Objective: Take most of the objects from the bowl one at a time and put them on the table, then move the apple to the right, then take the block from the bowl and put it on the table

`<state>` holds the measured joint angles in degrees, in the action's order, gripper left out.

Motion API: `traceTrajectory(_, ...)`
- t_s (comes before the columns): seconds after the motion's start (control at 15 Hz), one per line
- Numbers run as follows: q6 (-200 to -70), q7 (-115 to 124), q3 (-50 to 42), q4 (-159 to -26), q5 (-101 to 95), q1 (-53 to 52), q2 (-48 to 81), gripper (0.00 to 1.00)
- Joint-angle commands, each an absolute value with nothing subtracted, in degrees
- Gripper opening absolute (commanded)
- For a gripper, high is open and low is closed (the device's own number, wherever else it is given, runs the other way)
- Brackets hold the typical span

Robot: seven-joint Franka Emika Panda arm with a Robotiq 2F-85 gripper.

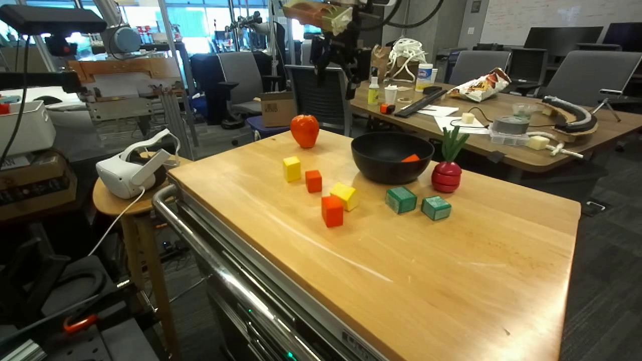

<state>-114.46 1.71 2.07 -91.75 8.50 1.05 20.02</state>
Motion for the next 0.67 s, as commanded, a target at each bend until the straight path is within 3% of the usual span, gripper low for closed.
traceTrajectory(0.0, -107.49, 1.88, 3.65, -83.89, 9.81, -0.77, 24.24, 1.0)
traceTrajectory(0.6, -106.38, 4.99, 4.42, -68.42, 6.68, -7.0, 39.51, 1.0)
